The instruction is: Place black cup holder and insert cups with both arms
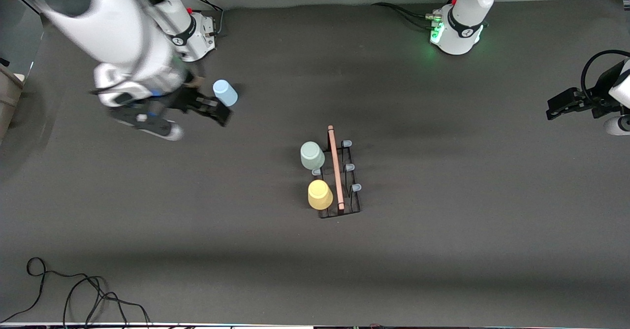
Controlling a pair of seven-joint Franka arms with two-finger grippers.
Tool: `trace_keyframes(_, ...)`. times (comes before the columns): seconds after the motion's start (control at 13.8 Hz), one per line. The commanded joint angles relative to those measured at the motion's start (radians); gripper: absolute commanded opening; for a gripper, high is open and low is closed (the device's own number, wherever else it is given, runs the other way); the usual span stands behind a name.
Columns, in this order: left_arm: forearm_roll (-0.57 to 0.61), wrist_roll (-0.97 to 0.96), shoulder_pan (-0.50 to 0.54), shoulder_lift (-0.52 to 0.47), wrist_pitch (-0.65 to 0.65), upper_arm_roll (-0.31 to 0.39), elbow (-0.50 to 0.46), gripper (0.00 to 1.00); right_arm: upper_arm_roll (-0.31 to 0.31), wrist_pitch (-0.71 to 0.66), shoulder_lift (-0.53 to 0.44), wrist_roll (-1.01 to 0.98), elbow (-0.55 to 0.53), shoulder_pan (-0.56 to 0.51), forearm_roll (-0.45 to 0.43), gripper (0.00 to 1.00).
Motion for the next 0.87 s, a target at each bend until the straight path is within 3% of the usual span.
trace_keyframes(0.0,0.005,-0.015,-0.008,-0.012,-0.006,-0.003,0.004,1.0,0.047,0.021,-0.113,-0.238,-0.132,-0.132,-0.035,1.0)
trace_keyframes(0.36,0.004,-0.014,-0.011,-0.004,0.003,-0.005,0.001,1.0,0.223,0.016,-0.169,-0.588,-0.171,-0.499,-0.103,1.0)
trace_keyframes(0.58,0.005,-0.011,-0.007,-0.019,-0.001,-0.003,0.005,1.0,0.265,0.024,-0.201,-0.702,-0.215,-0.646,-0.104,1.0)
trace_keyframes(0.8,0.005,0.0,-0.002,-0.024,0.0,-0.002,0.004,1.0,0.253,0.024,-0.2,-0.728,-0.212,-0.65,-0.116,1.0)
